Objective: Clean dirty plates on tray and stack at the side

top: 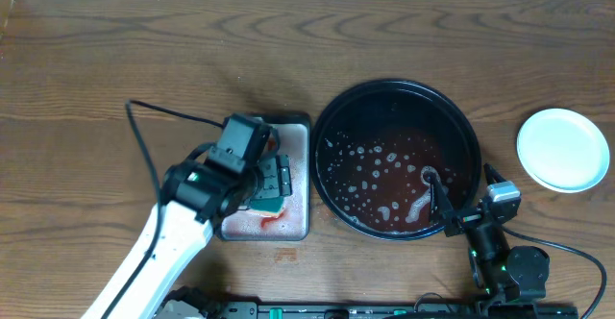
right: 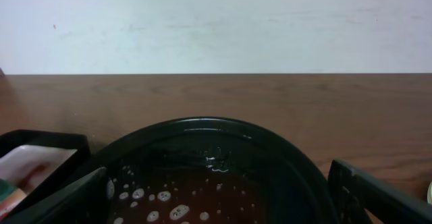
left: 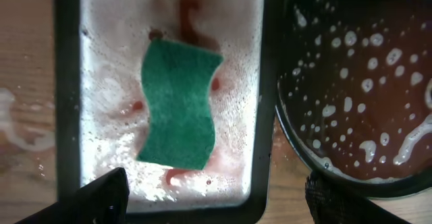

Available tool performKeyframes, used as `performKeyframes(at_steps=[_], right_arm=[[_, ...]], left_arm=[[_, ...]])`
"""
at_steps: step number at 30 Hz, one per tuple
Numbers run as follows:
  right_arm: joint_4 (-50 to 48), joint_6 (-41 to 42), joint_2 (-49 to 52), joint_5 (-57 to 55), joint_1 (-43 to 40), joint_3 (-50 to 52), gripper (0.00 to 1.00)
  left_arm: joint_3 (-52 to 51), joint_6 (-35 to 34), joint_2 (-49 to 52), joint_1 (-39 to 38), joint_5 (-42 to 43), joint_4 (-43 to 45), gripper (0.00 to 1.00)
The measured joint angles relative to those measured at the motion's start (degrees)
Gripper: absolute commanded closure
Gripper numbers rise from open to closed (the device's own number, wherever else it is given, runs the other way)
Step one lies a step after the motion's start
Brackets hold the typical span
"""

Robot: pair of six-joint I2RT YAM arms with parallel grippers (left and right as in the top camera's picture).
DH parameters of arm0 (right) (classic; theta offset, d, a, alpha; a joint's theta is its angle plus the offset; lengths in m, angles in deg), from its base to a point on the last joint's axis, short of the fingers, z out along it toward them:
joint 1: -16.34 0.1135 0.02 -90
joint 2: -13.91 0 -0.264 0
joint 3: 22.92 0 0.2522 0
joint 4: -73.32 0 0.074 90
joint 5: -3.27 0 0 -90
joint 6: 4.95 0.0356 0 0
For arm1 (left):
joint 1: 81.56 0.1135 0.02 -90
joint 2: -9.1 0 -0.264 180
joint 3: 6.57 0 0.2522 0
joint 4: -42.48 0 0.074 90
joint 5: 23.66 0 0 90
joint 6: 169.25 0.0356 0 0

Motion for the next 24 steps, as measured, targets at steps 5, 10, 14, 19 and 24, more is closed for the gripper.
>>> performKeyframes(at_steps=[5,10,14,19,24], right_arm=[[0.0,0.0,0.0,0.0,0.0,0.0,0.01],[0.0,0.0,0.0,-0.2,0.0,0.0,0.01],[0.0,0.0,0.0,-0.2,0.0,0.0,0.01],[0.0,0.0,0.0,-0.2,0.0,0.0,0.01],[0.0,0.0,0.0,-0.2,0.0,0.0,0.01]], left_arm=[[-6.3,1.8,-13.8,5.0,-3.3,10.8,0.16],[-16.4,6.1,-27.4,14.9,-0.7,24.6,0.16],[-25.7,8.9,-38.4,20.4,1.0,32.5,0.16],[-35.4,11.7,-51.5,23.2,2.0,38.9,0.16],[-43.2,13.2,-60.9,25.0,2.0,42.1,0.16]])
